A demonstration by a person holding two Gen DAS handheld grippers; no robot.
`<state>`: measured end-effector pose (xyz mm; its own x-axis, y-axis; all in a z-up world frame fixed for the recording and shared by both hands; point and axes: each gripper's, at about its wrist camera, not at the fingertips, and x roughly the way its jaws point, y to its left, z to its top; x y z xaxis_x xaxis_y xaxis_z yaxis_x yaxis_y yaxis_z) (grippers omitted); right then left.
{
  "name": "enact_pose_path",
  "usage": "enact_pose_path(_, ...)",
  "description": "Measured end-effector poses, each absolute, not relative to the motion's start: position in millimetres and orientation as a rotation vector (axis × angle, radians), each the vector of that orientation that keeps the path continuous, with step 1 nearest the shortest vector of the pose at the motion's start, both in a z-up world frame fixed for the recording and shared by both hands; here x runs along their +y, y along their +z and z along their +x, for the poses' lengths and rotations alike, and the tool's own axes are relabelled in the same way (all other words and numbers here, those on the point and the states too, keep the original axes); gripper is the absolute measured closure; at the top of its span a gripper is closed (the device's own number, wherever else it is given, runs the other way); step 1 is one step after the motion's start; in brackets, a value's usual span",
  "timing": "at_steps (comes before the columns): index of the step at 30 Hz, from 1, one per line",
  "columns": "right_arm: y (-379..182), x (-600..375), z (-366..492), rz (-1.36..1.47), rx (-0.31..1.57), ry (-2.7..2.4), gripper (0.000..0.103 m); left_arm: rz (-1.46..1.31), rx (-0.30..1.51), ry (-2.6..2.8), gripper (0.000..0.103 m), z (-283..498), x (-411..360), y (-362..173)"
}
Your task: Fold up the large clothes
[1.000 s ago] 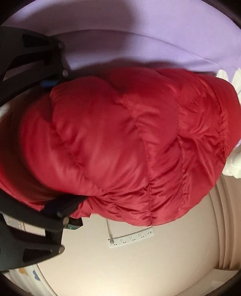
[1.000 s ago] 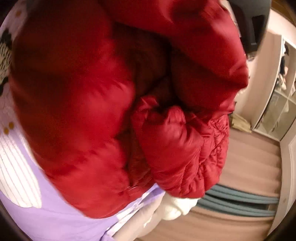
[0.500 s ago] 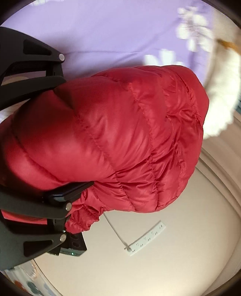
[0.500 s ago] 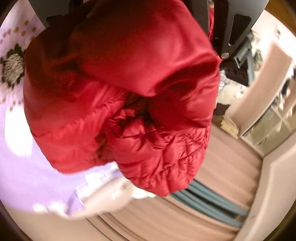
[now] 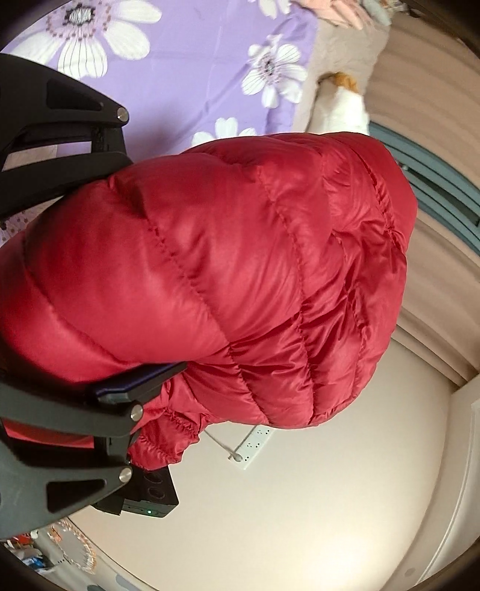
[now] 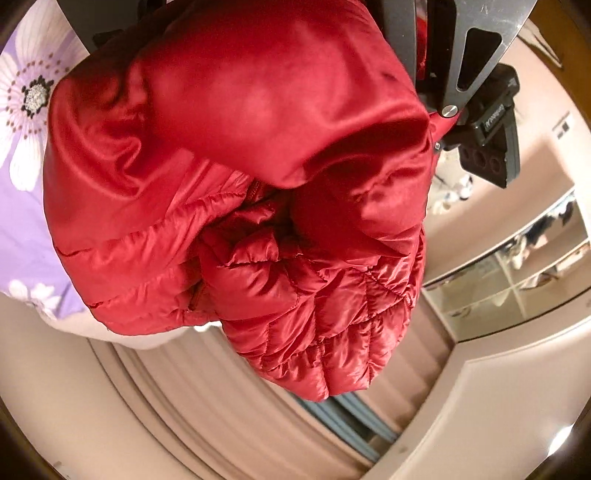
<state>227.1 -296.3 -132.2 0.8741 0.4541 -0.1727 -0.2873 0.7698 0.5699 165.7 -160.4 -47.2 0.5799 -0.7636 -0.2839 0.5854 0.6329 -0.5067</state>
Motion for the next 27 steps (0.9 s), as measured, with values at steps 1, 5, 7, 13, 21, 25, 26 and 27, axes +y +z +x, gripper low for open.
enact_pose_path(1, -128, -291, 231, 0.56, 0.311, 0.417, 0.059, -0.382, 0.507, -0.806, 0.036, 162, -157, -44)
enact_pose_path(5, -119, -275, 235, 0.534, 0.306, 0.439, 0.059, -0.393, 0.488, -0.786, 0.036, 152, -147, -43)
enact_pose_path(7, -113, -268, 235, 0.521, 0.308, 0.452, 0.059, -0.404, 0.48, -0.78, 0.035, 140, -125, -41)
enact_pose_path(13, -93, -262, 212, 0.456, 0.292, 0.5, 0.059, -0.438, 0.433, -0.768, 0.035, 112, -81, -28)
enact_pose_path(21, -83, -246, 211, 0.42, 0.292, 0.597, 0.059, -0.453, 0.388, -0.685, 0.035, 76, -45, -14)
enact_pose_path(25, -83, -234, 214, 0.405, 0.313, 0.623, 0.059, -0.465, 0.4, -0.648, 0.035, 66, -36, -18)
enact_pose_path(26, -82, -230, 216, 0.4, 0.319, 0.627, 0.059, -0.472, 0.402, -0.639, 0.035, 63, -34, -19)
enact_pose_path(27, -81, -227, 217, 0.396, 0.323, 0.63, 0.059, -0.475, 0.403, -0.635, 0.035, 59, -35, -18)
